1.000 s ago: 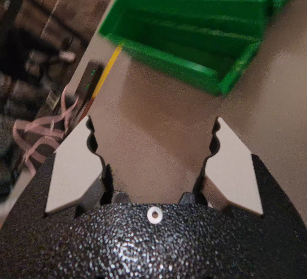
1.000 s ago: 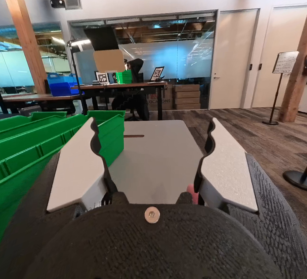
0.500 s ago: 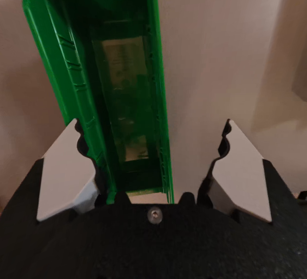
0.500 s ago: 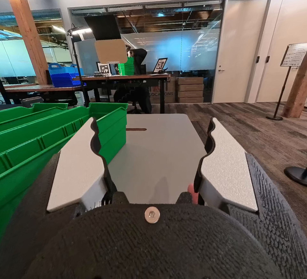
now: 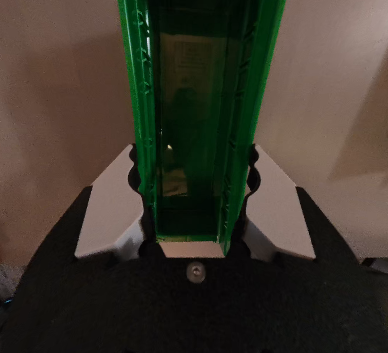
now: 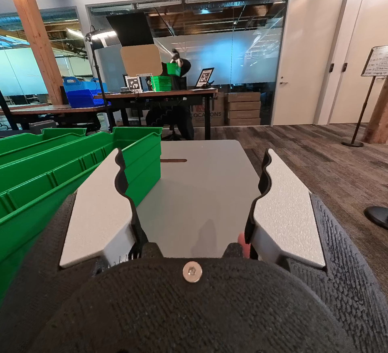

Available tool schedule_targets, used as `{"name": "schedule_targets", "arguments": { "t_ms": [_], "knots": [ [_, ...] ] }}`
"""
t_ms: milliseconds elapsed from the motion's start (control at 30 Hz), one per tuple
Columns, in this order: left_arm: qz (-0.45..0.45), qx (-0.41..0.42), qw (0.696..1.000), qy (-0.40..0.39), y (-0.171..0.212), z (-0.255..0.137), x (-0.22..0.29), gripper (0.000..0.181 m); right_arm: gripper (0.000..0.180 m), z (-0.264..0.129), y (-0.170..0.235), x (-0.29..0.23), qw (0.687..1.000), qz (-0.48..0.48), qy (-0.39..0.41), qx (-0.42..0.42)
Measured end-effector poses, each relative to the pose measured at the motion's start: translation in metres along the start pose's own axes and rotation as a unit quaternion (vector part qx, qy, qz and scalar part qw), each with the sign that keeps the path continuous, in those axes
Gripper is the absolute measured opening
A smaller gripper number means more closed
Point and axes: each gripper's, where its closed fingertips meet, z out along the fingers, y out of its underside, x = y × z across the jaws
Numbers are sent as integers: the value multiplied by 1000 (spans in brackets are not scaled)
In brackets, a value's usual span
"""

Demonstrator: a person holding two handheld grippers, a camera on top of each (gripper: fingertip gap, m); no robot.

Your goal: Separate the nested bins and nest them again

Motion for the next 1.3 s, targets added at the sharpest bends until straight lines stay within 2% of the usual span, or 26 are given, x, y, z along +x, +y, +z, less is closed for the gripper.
{"name": "schedule_targets", "arguments": {
  "t_ms": [267,433,567,667,833,967,1067,1200,1300],
  "knots": [
    [20,9,999,-49,2,-24,-17,96,128,0,0,0,1000,-1,0,0],
    [2,37,999,0,-4,-44,-12,95,128,0,0,0,1000,-1,1,0],
    [13,81,997,-10,-17,-71,-9,95,128,0,0,0,1000,0,1,0],
    [47,118,992,-4,-30,-97,19,96,128,0,0,1,1000,-1,3,0],
    [130,165,973,92,-64,-119,126,97,128,0,0,1,1000,-3,4,2],
    [154,163,963,150,-94,-86,208,99,128,-3,-3,-2,1000,-11,2,7],
    [114,158,964,181,-109,-45,251,98,128,-3,-2,-5,1000,-22,-1,5],
    [69,136,976,155,-118,15,279,98,128,-2,-1,-8,1000,-27,-5,3],
    [30,120,988,92,-115,55,282,104,128,-1,-1,-8,1000,-26,-7,2]
  ]
}}
